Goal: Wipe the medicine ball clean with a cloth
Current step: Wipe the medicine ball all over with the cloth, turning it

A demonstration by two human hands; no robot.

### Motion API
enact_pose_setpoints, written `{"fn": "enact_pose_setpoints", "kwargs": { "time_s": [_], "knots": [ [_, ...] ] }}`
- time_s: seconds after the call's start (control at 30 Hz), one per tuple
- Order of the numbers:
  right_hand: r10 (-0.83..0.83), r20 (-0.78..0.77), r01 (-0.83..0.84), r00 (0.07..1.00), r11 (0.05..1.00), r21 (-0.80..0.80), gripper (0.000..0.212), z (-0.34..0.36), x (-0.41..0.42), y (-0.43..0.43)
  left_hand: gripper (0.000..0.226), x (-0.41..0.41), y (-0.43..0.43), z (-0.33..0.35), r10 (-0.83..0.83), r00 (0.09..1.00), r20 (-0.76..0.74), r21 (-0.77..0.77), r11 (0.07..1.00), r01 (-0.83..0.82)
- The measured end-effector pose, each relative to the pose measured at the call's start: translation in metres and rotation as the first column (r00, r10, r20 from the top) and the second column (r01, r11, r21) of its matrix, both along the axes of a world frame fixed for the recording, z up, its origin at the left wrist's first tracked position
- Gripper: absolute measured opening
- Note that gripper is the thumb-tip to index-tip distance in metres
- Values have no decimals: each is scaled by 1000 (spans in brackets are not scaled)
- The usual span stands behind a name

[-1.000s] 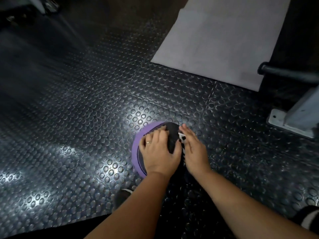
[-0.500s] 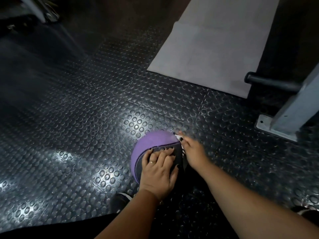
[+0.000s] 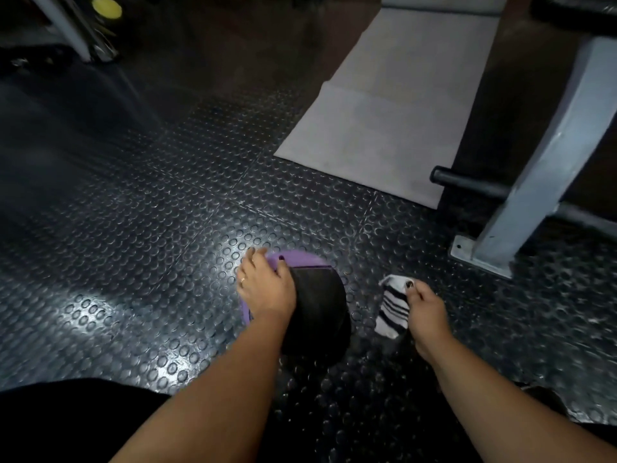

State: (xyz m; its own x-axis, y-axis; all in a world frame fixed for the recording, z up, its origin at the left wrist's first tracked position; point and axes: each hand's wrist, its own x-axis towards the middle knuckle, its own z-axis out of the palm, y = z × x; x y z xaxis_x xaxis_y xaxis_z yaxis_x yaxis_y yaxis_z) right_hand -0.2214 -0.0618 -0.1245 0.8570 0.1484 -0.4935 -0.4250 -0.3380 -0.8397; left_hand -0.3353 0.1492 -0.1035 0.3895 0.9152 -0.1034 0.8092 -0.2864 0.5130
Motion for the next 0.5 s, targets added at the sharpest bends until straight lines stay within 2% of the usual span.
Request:
{"fn": "enact_pose_setpoints", "kwargs": {
  "time_s": [0.03,0.1,0.2,0.27,0.33,0.4,0.43,0.5],
  "knots": [
    [-15,34,15,999,1000,13,26,6,3,2,44,1,7,-5,1,998,-57,-78,997,-5],
    [-36,101,35,994,999,7,29,15,6,8,51,0,12,-15,-40,997,-73,-174,984,27],
    [-63,169,75,984,995,-66,30,16,3,20,50,-8,3,-23,-36,999,-34,-149,988,30],
    [10,283,30,959,990,-137,29,17,-9,27,43,-10,-4,-21,8,1000,0,-143,990,-8],
    [144,393,-82,908,982,-170,31,23,-34,39,31,-8,-6,-18,114,993,29,-175,979,-107],
    [323,437,-306,839,945,-113,42,24,-66,54,27,-3,-9,-15,260,965,34,-222,943,-247],
    [429,453,-435,782,895,-96,44,18,-80,59,30,-1,-10,-16,320,947,32,-233,924,-304],
    [636,478,-621,606,754,-215,47,1,-102,63,39,-2,-15,-19,372,928,19,-213,908,-360]
  ]
}}
